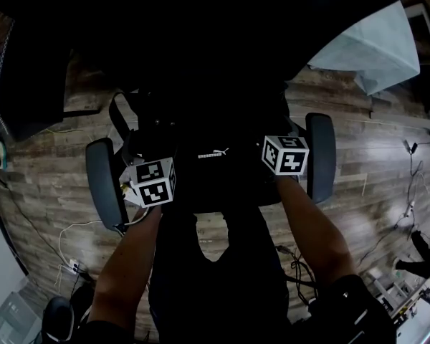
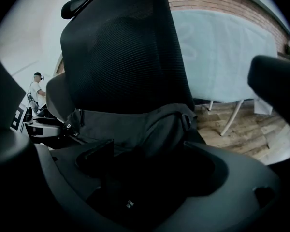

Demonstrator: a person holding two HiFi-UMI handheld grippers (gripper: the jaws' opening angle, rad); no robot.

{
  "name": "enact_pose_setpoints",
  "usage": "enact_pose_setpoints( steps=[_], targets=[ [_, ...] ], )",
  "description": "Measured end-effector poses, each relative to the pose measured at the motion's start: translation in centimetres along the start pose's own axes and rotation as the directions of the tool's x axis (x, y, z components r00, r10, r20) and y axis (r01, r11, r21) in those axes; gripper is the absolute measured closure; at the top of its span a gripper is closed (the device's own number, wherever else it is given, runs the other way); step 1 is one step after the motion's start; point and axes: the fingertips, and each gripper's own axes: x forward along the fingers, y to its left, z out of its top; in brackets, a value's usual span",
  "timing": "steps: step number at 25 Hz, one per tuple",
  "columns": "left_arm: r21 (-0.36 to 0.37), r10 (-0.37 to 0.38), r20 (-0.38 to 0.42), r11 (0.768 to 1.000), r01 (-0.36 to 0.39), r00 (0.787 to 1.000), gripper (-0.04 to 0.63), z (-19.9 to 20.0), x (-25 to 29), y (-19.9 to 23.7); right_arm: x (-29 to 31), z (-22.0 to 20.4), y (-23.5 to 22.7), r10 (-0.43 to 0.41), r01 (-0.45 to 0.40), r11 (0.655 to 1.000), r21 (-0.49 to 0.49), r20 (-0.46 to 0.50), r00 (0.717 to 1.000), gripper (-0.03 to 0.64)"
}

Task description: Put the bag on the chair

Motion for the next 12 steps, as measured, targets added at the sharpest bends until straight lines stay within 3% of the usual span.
enact_pose_setpoints(
  steps=[4,12],
  targets=[
    [-0.049,-0.050,0.008,0.998,0.051,0.999,0.086,0.5,-1.2,-1.1,-2.1,0.7,0.2,-0.016,0.015,1.000,0.016,0.024,1.000,0.181],
    [-0.089,-0.179,0.077,0.979,0.186,0.981,0.089,5.0,-5.3,-4.3,-8.0,5.2,3.9,0.096,-0.095,0.995,-0.013,0.108,0.990,0.184]
  ],
)
